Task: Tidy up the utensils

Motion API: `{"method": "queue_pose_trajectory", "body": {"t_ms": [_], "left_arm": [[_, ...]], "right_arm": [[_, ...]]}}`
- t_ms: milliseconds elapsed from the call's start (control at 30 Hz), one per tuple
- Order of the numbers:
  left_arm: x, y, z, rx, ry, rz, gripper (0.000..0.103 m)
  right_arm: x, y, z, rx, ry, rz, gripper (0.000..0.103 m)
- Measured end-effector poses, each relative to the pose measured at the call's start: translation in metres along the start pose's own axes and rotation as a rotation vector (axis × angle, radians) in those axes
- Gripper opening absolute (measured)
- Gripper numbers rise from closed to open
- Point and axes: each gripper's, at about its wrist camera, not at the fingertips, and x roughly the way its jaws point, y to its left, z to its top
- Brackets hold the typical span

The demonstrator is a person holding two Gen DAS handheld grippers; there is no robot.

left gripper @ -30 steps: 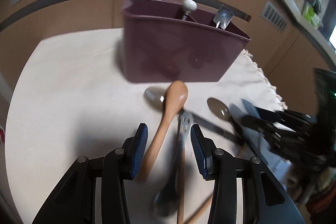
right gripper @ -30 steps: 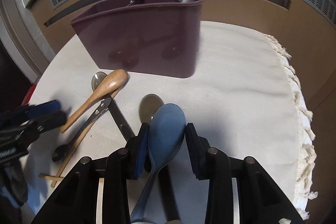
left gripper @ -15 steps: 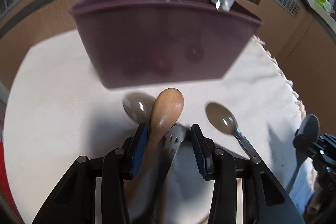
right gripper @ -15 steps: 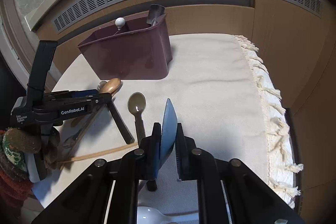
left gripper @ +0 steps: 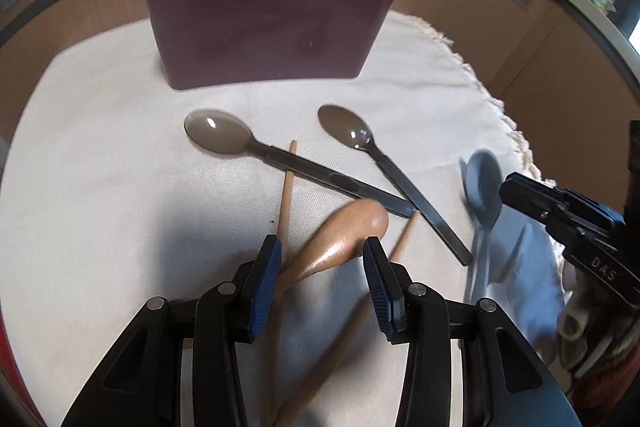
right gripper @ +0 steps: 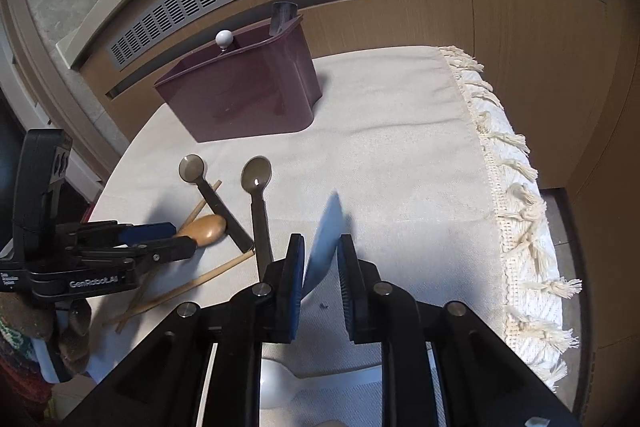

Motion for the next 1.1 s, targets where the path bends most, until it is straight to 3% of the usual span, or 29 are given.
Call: {"method": "queue_pose_trajectory", "body": {"t_ms": [233,400,533,633,833,967,1100], "left_arm": [[-0.033,0.017,-0.006,0.002,-0.093,0.06,0.044],[-0.045,0.037,-0.007,-0.028,-0.13,0.077,0.043],[-0.047,0.05,-0.014,-0.054,-0.136,0.068,0.044],[-0.04,0.046,-0.018,-0.017,-0.138,0.024,0.044],[-0.018,0.007,-0.02,0.222,-0.078,-0.045,0.044],[-0.001,-0.016,-0.013,0.384,-0.038,0.007,0.044],[0.019,-0.019,0.002,0.468,0.018,0.07,0.044]], "right_arm": [[-0.016,-0.001,-0.014,-0.158,0.038,0.09,0.023],[-0.027,0.025,-0.039,-0.433,0.112,0.14,0.025],[-0.031,0.042,-0.06,-0.611,0.133,0.116,0.025],[-0.034,0.036,-0.056,-0.586,0.125,0.119,0.025],[-0.017,0.004,-0.021,-0.373,0.115,0.032,0.025],[-0.009,-0.006,-0.017,-0.287,0.118,0.022,0.025],[-0.011,-0.011,-0.019,-0.256,0.117,0.019,0.025]]}}
